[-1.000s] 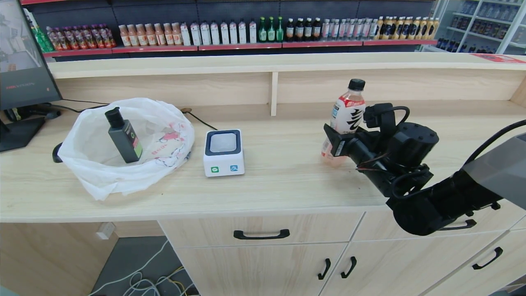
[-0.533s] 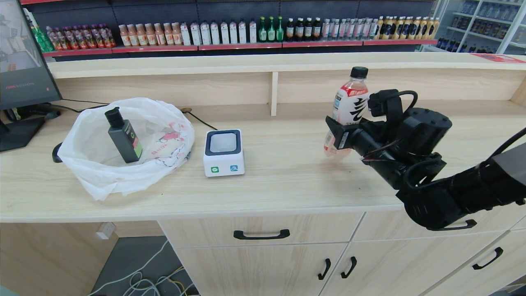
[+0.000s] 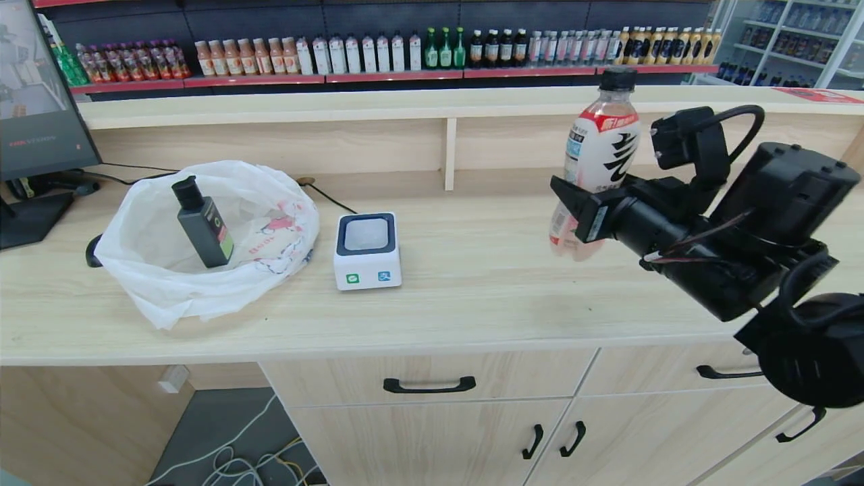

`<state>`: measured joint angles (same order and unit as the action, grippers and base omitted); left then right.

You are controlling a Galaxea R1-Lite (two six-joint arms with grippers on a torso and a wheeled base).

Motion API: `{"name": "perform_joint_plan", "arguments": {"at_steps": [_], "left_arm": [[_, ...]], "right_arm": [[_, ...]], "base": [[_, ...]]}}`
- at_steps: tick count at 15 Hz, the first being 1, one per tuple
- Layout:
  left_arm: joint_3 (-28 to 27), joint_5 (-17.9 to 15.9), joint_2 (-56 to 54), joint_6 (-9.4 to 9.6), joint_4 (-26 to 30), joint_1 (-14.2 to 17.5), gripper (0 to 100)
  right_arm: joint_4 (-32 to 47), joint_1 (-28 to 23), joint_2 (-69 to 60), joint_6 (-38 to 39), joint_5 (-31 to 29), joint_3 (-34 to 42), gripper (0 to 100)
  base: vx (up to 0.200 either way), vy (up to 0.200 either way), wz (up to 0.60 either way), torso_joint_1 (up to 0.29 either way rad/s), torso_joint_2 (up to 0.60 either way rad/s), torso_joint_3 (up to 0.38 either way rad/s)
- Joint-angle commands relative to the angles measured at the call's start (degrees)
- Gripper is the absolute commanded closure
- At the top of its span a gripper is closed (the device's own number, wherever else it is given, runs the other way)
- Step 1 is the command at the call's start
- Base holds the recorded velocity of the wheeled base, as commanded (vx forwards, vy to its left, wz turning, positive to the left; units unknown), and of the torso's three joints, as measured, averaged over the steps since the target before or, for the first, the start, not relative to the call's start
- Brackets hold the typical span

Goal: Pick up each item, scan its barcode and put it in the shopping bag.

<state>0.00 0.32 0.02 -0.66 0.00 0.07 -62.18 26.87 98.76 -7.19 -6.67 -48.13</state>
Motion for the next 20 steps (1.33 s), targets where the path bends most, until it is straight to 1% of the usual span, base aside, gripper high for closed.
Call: {"name": "perform_joint_plan", "arguments": {"at_steps": [1,3,4,8,10,14,16,17,20], "left_arm": [[0.0,0.0,0.0,-0.04,0.0,0.0,0],[0.0,0.0,0.0,0.04,0.0,0.0,0],[0.0,0.0,0.0,0.04,0.0,0.0,0],[0.0,0.0,0.0,-0.04,0.0,0.0,0],[0.0,0.0,0.0,-0.04,0.0,0.0,0],[0.0,0.0,0.0,-0.04,0.0,0.0,0],[0.0,0.0,0.0,-0.04,0.0,0.0,0],[0.0,0.0,0.0,-0.04,0.0,0.0,0],[0.0,0.0,0.0,0.04,0.0,0.0,0]], "right_arm": [[0.0,2.8,-8.4,-1.9,-0.5,7.9,100],[0.0,4.7,-13.5,-3.3,-2.3,14.5,100],[0.0,5.8,-14.7,-3.7,-3.6,15.7,100],[0.0,12.6,-19.0,-4.9,-10.3,16.7,100],[0.0,14.7,-21.0,-6.0,-11.5,17.0,100],[0.0,14.8,-23.5,-5.5,-11.3,16.5,100],[0.0,14.8,-25.0,-3.6,-11.0,16.3,100],[0.0,14.9,-25.4,-1.5,-10.7,16.5,100],[0.0,14.8,-26.2,6.1,-5.4,18.4,100]], "base": [[0.000,0.000,0.00,0.000,0.00,0.000],[0.000,0.000,0.00,0.000,0.00,0.000],[0.000,0.000,0.00,0.000,0.00,0.000],[0.000,0.000,0.00,0.000,0.00,0.000],[0.000,0.000,0.00,0.000,0.00,0.000],[0.000,0.000,0.00,0.000,0.00,0.000],[0.000,0.000,0.00,0.000,0.00,0.000],[0.000,0.000,0.00,0.000,0.00,0.000],[0.000,0.000,0.00,0.000,0.00,0.000]]}}
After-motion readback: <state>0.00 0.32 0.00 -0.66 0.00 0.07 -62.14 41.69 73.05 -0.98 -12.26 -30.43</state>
